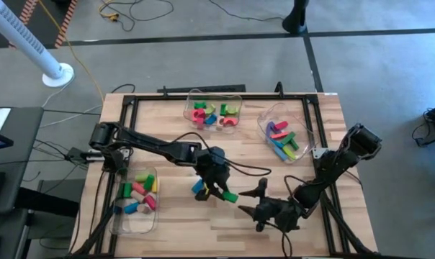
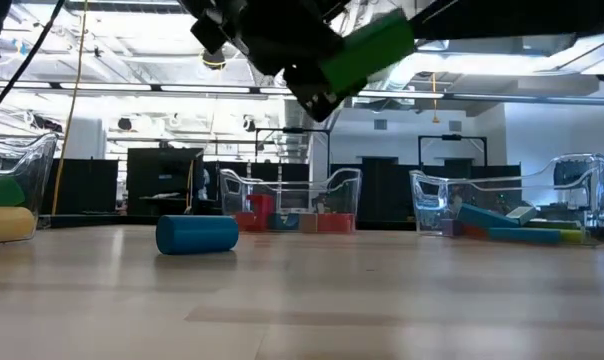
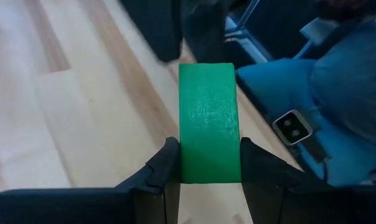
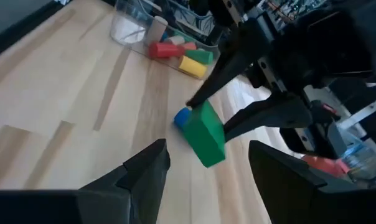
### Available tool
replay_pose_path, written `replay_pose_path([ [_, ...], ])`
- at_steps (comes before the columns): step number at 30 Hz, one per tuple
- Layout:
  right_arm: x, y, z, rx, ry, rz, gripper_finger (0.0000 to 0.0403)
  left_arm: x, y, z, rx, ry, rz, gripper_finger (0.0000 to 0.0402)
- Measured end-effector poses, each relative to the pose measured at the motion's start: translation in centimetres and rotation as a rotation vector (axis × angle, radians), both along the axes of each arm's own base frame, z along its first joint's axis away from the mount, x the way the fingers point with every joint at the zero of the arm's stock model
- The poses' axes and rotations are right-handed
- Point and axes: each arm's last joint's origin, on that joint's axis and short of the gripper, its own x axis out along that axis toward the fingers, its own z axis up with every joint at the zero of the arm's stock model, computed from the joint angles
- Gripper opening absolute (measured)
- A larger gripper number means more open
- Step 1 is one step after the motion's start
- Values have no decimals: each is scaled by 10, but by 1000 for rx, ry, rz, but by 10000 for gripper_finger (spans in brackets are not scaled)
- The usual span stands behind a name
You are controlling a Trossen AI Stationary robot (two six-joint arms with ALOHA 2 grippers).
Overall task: Sort blocks by size
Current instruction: Put the green rectangular block into the right transparent bin
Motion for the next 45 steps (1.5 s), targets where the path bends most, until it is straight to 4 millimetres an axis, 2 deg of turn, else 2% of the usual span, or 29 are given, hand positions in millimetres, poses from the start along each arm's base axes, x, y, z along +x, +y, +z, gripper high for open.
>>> replay_pose_path([
  [16, 12, -9, 7, -82, -21, 49, 250, 3, -1, 5, -59, -35, -10, 123],
  [27, 14, -9, 8, -60, -22, 94, 155, 4, -1, 7, -68, -51, -4, 123],
  [32, 14, -9, 8, -70, -20, 98, 124, 4, -1, 7, -77, -43, -3, 123],
  [42, 13, -8, 8, -67, -19, 100, 102, 4, 0, 7, -103, -24, 12, 125],
  [45, 12, -6, 8, -54, -27, 87, 100, 4, 4, 9, -100, -24, 22, 150],
])
